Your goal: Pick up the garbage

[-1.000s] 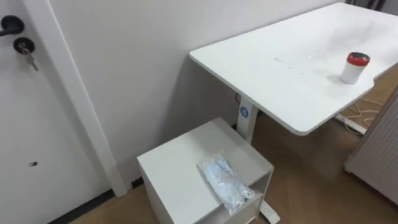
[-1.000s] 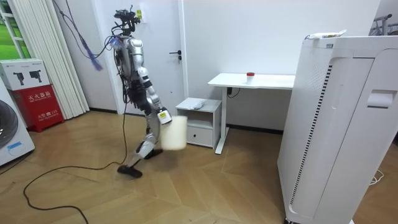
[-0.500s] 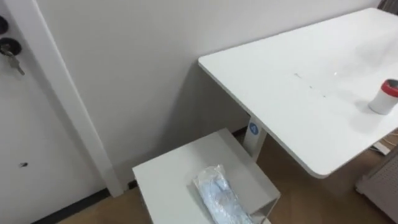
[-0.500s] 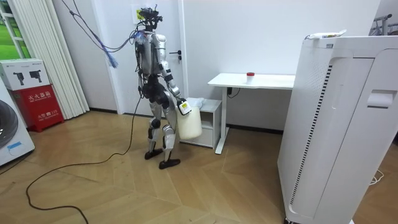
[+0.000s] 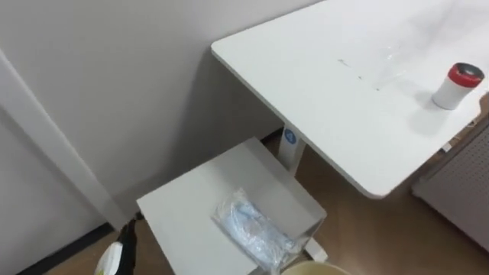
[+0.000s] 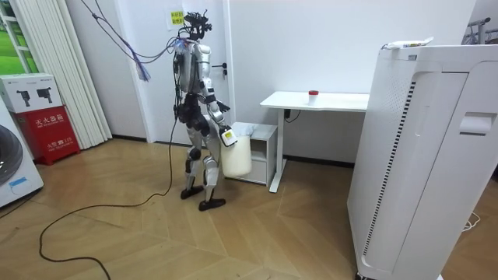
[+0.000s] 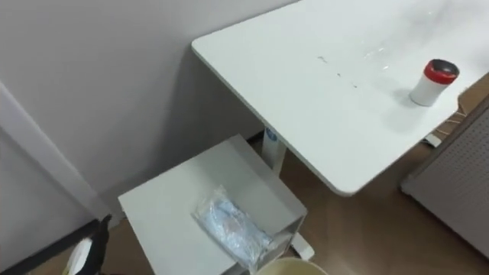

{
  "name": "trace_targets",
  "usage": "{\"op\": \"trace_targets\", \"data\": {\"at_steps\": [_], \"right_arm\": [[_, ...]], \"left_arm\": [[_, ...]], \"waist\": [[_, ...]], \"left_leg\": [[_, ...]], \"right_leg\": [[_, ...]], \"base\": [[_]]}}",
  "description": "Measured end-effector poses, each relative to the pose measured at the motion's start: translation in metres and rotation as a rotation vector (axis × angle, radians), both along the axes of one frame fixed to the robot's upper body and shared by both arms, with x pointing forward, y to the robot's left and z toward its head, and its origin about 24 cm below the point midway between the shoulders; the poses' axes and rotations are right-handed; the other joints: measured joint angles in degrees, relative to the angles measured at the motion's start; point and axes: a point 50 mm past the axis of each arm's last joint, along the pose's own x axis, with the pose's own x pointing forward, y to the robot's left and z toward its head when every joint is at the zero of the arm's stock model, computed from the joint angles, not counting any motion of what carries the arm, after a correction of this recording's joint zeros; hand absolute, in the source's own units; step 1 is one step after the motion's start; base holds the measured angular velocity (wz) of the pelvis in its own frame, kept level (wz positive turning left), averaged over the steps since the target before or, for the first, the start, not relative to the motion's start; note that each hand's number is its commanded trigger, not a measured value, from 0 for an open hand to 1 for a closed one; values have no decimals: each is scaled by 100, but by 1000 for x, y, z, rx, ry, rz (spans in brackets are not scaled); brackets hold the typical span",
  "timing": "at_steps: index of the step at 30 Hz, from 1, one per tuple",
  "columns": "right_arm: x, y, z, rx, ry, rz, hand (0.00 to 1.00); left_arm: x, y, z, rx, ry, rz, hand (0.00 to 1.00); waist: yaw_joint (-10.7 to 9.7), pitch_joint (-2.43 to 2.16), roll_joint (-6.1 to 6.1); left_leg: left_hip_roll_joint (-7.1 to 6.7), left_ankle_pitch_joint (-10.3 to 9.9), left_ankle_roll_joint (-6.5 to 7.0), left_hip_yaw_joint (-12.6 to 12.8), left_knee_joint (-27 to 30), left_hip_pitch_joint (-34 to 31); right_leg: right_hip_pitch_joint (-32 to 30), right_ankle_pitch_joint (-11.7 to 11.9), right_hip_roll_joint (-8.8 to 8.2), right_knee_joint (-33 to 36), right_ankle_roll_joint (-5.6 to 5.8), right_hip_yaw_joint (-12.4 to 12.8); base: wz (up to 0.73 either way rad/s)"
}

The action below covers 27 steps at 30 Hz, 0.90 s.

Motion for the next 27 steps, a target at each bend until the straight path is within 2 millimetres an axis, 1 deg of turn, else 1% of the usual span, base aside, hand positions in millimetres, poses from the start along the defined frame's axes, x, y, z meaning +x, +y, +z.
{"op": "trace_targets", "data": {"at_steps": [2,3,4,5,6,7,8,9,10,11,12,13,14,15,16,17,18,19,20,21,22,25,27], "right_arm": [[10,1,2,-9,-26,5,100],[11,1,3,-11,-31,0,100],[13,-1,4,-18,-38,-8,100],[13,-3,5,-21,-39,-15,100],[13,-6,6,-28,-42,-24,100],[14,-9,7,-33,-51,-34,100],[15,-11,8,-39,-62,-47,100],[16,-12,9,-45,-68,-51,100],[18,-15,11,-57,-75,-60,100],[20,-18,12,-61,-84,-75,100],[20,-19,13,-64,-85,-83,100],[19,-21,13,-68,-82,-97,100],[19,-22,13,-67,-83,-102,100],[18,-24,13,-72,-80,-124,100],[16,-29,14,-86,-67,-136,100],[15,-34,15,-101,-55,-135,100],[14,-35,16,-109,-49,-127,100],[11,-38,16,-120,-37,-121,100],[10,-39,16,-126,-31,-120,100],[7,-40,15,-137,-14,-108,100],[2,-41,13,-147,14,-98,100],[-8,-39,9,-180,84,-41,100],[-11,-37,7,-201,126,25,100]], "left_arm": [[8,-3,3,22,-19,-9,0],[10,-5,4,25,-24,-15,0],[15,-10,6,32,-35,-44,0],[17,-14,7,35,-39,-59,0],[21,-18,10,45,-51,-85,0],[28,-21,15,49,-74,-97,0],[37,-23,22,56,-105,-101,0],[40,-24,25,60,-122,-99,0],[46,-25,30,67,-149,-97,0],[50,-26,34,72,-168,-97,0],[51,-26,36,73,-174,-97,0],[53,-27,38,79,-187,-93,0],[54,-27,38,84,-190,-93,0],[54,-28,37,95,-186,-101,0],[54,-30,36,106,-180,-117,0],[55,-31,36,108,-179,-119,0],[55,-30,36,111,-181,-117,0],[56,-30,37,113,-185,-117,0],[57,-29,38,114,-191,-116,0],[59,-29,40,121,-207,-110,0],[62,-29,43,126,-218,-110,0],[66,-27,47,139,-253,-88,0],[69,-25,50,155,-270,-79,0]], "waist": [[-157,15,26],[-200,17,30],[-261,45,49],[-276,51,49],[-301,57,53],[-380,66,66],[-405,82,51],[-421,88,41],[-469,91,43],[-535,104,53],[-567,108,54],[-632,120,50],[-677,141,39],[-750,148,38],[-777,159,35],[-794,170,42],[-832,170,41],[-929,174,37],[-973,184,29],[-1012,191,19],[-1014,198,15],[-1013,199,22],[-1026,197,24]], "left_leg": [[4,0,0,53,164,-216],[8,0,1,56,242,-290],[9,-1,1,82,414,-438],[17,-1,1,121,478,-485],[57,-6,9,193,550,-577],[71,-12,17,208,641,-725],[97,-38,55,301,691,-844],[112,-52,79,368,694,-894],[116,-83,113,385,705,-1010],[126,-109,126,384,760,-1132],[137,-134,131,384,794,-1181],[178,-215,156,404,852,-1259],[196,-226,154,412,888,-1302],[218,-251,167,425,982,-1375],[258,-284,181,489,1087,-1453],[323,-343,169,526,1248,-1564],[326,-353,160,526,1303,-1628],[331,-354,160,534,1388,-1739],[334,-353,160,535,1425,-1786],[379,-354,158,572,1516,-1891],[438,-368,144,591,1610,-1980],[564,-421,100,622,1816,-2182],[612,-439,80,629,1931,-2310]], "right_leg": [[-287,-18,-46,226,-30,9],[-358,-28,-64,285,-45,15],[-460,-30,-73,362,-49,81],[-505,-33,-74,389,-51,120],[-630,-33,-80,469,-51,145],[-743,-33,-81,496,-52,156],[-928,-29,-73,599,-64,200],[-1030,-25,-74,670,-76,229],[-1212,-12,-69,763,-99,274],[-1351,11,-67,838,-136,282],[-1414,18,-62,887,-148,284],[-1526,29,-44,983,-165,284],[-1558,32,-40,1031,-172,288],[-1630,36,-39,1085,-189,308],[-1727,46,-17,1148,-205,376],[-1843,57,45,1215,-224,453],[-1909,58,40,1260,-240,452],[-2031,59,30,1341,-254,459],[-2081,59,28,1377,-263,465],[-2193,72,49,1439,-287,481],[-2272,90,95,1462,-320,493],[-2471,115,199,1565,-379,531],[-2610,111,227,1660,-423,536]], "base": [[-19],[-10],[-4],[-14],[-12],[-17],[-9],[-18],[-17],[-14],[-9],[-5],[-7],[-13],[-29],[-31],[-24],[-6],[-5],[-13],[-19],[-18],[-10]]}}
